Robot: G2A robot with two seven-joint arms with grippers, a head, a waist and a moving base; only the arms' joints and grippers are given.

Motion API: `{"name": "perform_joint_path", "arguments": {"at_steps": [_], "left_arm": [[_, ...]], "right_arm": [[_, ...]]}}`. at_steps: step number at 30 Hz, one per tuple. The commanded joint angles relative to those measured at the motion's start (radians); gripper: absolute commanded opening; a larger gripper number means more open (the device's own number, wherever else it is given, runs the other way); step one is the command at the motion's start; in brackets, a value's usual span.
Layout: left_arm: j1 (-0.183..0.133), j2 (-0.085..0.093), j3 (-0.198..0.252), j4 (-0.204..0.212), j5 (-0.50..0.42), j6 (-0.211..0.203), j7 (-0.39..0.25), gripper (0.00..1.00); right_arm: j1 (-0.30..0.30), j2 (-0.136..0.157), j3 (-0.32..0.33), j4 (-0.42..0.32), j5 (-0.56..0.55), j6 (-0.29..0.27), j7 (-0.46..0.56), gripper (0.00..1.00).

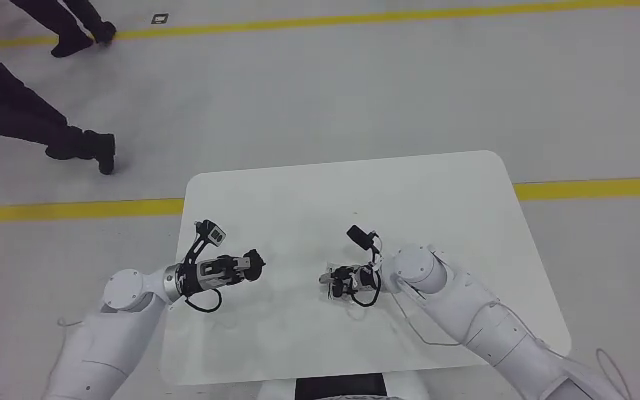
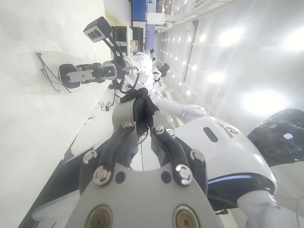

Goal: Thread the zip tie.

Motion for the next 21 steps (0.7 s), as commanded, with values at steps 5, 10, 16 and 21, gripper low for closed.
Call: {"name": "perform_joint_path", "arguments": {"at_steps": [5, 10, 16, 21], "left_arm": [[0.0, 0.0, 0.0, 0.0, 0.0, 0.0, 0.0, 0.0], [0.0, 0.0, 0.0, 0.0, 0.0, 0.0, 0.0, 0.0], [0.0, 0.0, 0.0, 0.0, 0.0, 0.0, 0.0, 0.0], [0.0, 0.0, 0.0, 0.0, 0.0, 0.0, 0.0, 0.0]], "right_arm": [[0.005, 0.0, -0.004, 0.013, -0.002, 0.0, -0.007, 0.25], [0.007, 0.0, -0.008, 0.023, 0.003, 0.0, -0.015, 0.22], [0.008, 0.0, -0.016, 0.037, 0.006, 0.0, -0.02, 0.19], [0.015, -0.003, -0.029, 0.055, 0.007, 0.0, -0.026, 0.18]]}}
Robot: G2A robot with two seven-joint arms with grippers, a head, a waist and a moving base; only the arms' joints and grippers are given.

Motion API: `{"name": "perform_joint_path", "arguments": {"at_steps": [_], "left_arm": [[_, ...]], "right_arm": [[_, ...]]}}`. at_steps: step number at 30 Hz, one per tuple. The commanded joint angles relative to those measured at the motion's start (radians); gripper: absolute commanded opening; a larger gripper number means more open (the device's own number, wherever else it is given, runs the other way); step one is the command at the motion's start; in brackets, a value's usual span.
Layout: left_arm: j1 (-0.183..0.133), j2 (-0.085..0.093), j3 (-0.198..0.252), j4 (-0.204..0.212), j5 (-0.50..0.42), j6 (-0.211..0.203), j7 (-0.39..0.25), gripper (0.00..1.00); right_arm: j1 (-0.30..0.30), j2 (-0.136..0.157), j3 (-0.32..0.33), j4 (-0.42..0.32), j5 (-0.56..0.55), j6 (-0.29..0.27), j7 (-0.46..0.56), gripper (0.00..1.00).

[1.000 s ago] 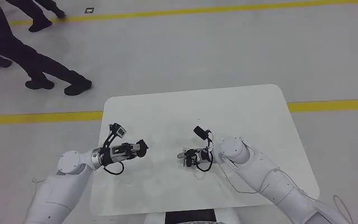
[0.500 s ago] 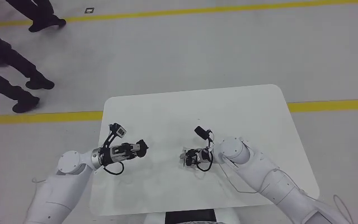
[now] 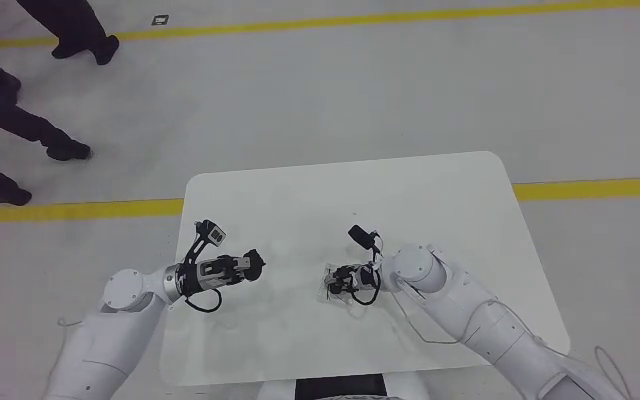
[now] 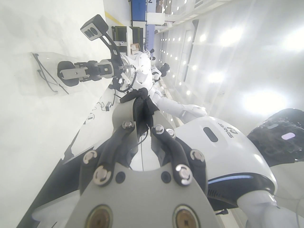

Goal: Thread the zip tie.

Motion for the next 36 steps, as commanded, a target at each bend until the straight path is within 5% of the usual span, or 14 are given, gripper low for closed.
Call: {"name": "perform_joint_path", "arguments": {"at_steps": [1, 14, 36], "left_arm": [[0.0, 0.0, 0.0, 0.0, 0.0, 0.0, 0.0, 0.0], [0.0, 0.0, 0.0, 0.0, 0.0, 0.0, 0.0, 0.0], [0.0, 0.0, 0.0, 0.0, 0.0, 0.0, 0.0, 0.0]], "right_arm": [[0.006, -0.002, -0.008, 0.014, -0.004, 0.0, -0.003, 0.19], [0.031, -0.01, -0.046, 0.01, -0.025, 0.0, -0.043, 0.25], [-0.155, 0.063, 0.103, -0.329, -0.117, 0.0, -0.028, 0.29]]}}
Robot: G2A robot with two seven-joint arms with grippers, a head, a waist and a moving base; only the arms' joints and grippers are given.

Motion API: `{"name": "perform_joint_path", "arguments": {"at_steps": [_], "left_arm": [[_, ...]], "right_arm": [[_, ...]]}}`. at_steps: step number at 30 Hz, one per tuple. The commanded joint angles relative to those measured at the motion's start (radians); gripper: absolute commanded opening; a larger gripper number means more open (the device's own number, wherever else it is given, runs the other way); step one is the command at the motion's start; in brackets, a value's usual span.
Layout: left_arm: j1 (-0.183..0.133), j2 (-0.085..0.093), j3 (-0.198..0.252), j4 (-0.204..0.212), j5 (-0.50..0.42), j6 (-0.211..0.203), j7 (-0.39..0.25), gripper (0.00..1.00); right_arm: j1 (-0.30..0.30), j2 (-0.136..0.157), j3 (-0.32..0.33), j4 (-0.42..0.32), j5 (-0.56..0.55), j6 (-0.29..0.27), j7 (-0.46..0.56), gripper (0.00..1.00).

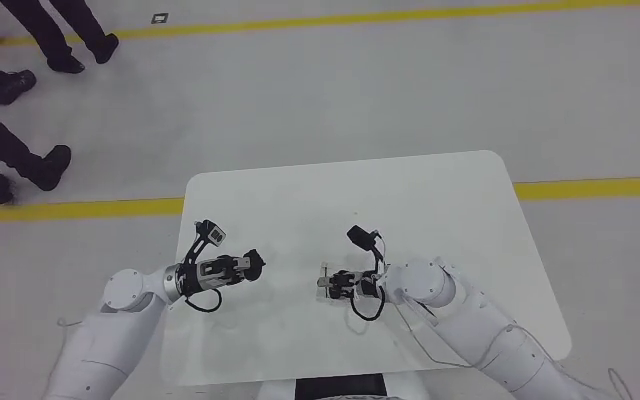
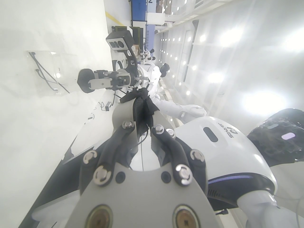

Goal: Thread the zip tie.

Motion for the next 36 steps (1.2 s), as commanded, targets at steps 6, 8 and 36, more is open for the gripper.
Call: {"name": "perform_joint_path", "arguments": {"at_steps": [6, 8, 36], "left_arm": [[0.0, 0.0, 0.0, 0.0, 0.0, 0.0, 0.0, 0.0], [0.0, 0.0, 0.0, 0.0, 0.0, 0.0, 0.0, 0.0], [0.0, 0.0, 0.0, 0.0, 0.0, 0.0, 0.0, 0.0]], "right_arm": [[-0.011, 0.006, 0.006, -0.045, -0.037, 0.0, 0.009, 1.0], [-0.011, 0.006, 0.006, -0.045, -0.037, 0.0, 0.009, 1.0], [0.036, -0.047, -0.043, -0.088, -0.367, 0.0, 0.184, 1.0]]}}
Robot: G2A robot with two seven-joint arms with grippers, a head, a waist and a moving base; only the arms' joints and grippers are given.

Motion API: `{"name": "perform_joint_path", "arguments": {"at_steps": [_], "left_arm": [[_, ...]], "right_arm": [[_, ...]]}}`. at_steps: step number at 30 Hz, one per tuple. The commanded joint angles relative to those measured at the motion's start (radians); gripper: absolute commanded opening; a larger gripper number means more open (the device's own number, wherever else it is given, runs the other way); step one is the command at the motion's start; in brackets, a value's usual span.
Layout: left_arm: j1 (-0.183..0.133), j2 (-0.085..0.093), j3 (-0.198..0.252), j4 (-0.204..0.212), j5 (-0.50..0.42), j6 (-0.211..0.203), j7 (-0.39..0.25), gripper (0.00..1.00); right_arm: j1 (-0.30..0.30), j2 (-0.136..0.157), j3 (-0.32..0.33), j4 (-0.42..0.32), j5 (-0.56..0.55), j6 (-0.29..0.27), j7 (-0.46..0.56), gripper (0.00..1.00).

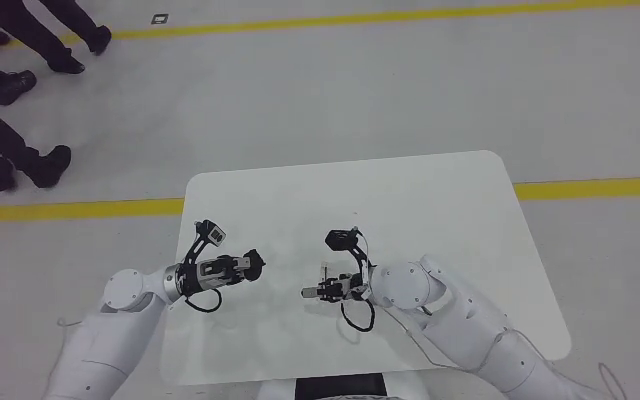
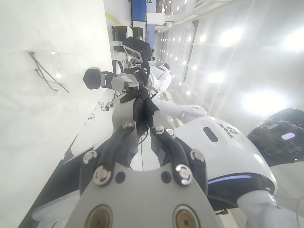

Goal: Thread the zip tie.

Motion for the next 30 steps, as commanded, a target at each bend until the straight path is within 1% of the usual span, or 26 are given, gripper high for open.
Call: {"name": "perform_joint_path", "arguments": {"at_steps": [1, 9, 10, 13, 17, 20, 22, 24, 26, 30], "left_arm": [[0.0, 0.0, 0.0, 0.0, 0.0, 0.0, 0.0, 0.0], [0.0, 0.0, 0.0, 0.0, 0.0, 0.0, 0.0, 0.0], [0.0, 0.0, 0.0, 0.0, 0.0, 0.0, 0.0, 0.0], [0.0, 0.0, 0.0, 0.0, 0.0, 0.0, 0.0, 0.0], [0.0, 0.0, 0.0, 0.0, 0.0, 0.0, 0.0, 0.0], [0.0, 0.0, 0.0, 0.0, 0.0, 0.0, 0.0, 0.0], [0.0, 0.0, 0.0, 0.0, 0.0, 0.0, 0.0, 0.0], [0.0, 0.0, 0.0, 0.0, 0.0, 0.0, 0.0, 0.0], [0.0, 0.0, 0.0, 0.0, 0.0, 0.0, 0.0, 0.0], [0.0, 0.0, 0.0, 0.0, 0.0, 0.0, 0.0, 0.0]], "right_arm": [[0.0, 0.0, 0.0, 0.001, 0.008, 0.0, -0.002, 1.0], [0.0, 0.0, 0.0, 0.001, 0.008, 0.0, -0.002, 1.0], [-0.003, 0.0, -0.005, 0.001, 0.009, -0.008, -0.009, 1.0], [0.018, -0.006, -0.025, 0.009, -0.005, 0.0, 0.006, 1.0], [0.062, -0.024, -0.038, 0.046, 0.018, 0.0, 0.03, 1.0], [0.095, -0.042, -0.047, 0.087, 0.026, 0.0, 0.047, 1.0], [0.114, -0.057, -0.049, 0.117, 0.031, 0.0, 0.055, 1.0], [0.129, -0.072, -0.045, 0.166, 0.022, 0.0, 0.063, 1.0], [0.137, -0.086, -0.043, 0.188, 0.023, 0.0, 0.077, 1.0], [0.138, -0.088, -0.043, 0.19, 0.021, 0.0, 0.079, 1.0]]}}
